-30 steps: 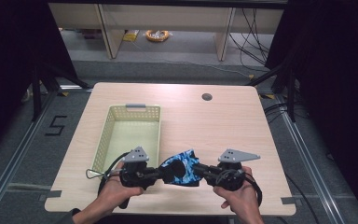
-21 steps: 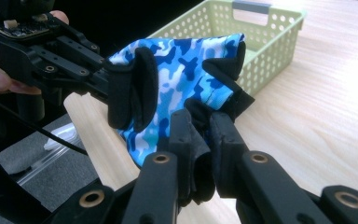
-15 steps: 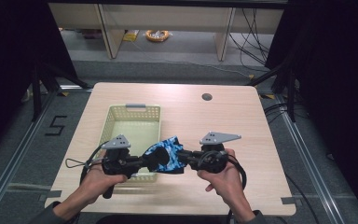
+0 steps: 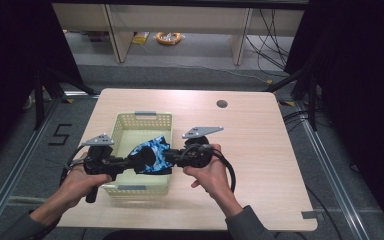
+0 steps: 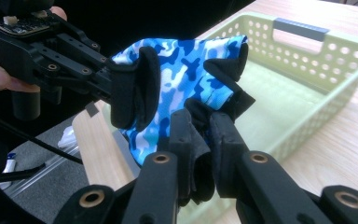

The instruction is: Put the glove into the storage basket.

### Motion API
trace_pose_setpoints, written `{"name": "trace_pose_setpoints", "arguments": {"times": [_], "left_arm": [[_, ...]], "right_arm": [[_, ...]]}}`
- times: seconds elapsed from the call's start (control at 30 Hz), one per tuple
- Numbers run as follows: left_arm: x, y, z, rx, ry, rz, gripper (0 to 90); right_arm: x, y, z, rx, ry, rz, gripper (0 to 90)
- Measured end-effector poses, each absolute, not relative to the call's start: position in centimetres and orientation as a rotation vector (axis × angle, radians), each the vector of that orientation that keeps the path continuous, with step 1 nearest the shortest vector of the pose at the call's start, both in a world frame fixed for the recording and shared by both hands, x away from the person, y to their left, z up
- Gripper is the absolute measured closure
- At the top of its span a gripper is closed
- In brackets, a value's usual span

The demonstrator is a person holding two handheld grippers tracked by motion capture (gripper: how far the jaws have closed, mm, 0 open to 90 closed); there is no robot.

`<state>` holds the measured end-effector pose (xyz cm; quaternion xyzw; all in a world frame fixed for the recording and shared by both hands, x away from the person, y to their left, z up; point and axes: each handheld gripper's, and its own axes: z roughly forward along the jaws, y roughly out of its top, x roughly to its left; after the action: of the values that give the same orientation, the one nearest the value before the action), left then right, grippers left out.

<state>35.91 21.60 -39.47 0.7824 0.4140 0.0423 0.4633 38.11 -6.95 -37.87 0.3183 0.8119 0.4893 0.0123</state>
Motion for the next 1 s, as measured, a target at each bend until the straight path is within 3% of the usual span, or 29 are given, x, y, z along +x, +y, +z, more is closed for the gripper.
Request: {"name": "trace_pose_setpoints", "arguments": {"times": [0.43,1.0], "left_arm": [[37.6,25.5,-42.1,1.987,1.125,0.075,84.0],[38.5,25.3,-45.1,2.093,1.19,-0.019,82.8]], "right_arm": [[40.1,-1.8,-40.6,1.058,2.632,1.413,81.2],[40.7,-0.5,-44.8,1.152,2.717,1.267,81.2]]}}
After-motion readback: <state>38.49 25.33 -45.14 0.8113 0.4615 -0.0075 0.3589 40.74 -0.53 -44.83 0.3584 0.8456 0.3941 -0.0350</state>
